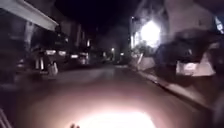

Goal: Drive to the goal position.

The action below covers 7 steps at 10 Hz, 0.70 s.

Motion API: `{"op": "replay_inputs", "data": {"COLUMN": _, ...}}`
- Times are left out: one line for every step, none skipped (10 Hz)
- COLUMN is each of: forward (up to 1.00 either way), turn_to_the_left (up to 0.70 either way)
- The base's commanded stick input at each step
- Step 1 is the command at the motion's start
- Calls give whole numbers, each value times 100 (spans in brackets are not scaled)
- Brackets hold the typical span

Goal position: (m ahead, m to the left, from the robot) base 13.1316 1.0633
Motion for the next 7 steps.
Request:
{"op": "replay_inputs", "data": {"forward": 100, "turn_to_the_left": 0}}
{"op": "replay_inputs", "data": {"forward": 100, "turn_to_the_left": 0}}
{"op": "replay_inputs", "data": {"forward": 100, "turn_to_the_left": -27}}
{"op": "replay_inputs", "data": {"forward": 100, "turn_to_the_left": -27}}
{"op": "replay_inputs", "data": {"forward": 100, "turn_to_the_left": -27}}
{"op": "replay_inputs", "data": {"forward": 100, "turn_to_the_left": -27}}
{"op": "replay_inputs", "data": {"forward": 100, "turn_to_the_left": -27}}
